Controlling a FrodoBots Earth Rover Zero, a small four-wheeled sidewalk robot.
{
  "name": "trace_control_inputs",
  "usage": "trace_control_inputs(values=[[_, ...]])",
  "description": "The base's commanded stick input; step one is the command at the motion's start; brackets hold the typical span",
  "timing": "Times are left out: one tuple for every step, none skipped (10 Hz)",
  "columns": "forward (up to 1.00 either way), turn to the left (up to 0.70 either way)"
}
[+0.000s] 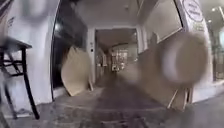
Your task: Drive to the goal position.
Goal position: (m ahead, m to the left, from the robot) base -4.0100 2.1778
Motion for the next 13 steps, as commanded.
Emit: trace_control_inputs(values=[[0.70,-0.14],[0.70,0.00],[0.70,0.00],[0.70,0.00],[0.70,0.00],[0.70,0.00],[0.70,0.00],[0.70,0.00],[0.70,0.00],[0.70,0.00],[0.70,0.00],[0.70,0.00],[0.70,0.00]])
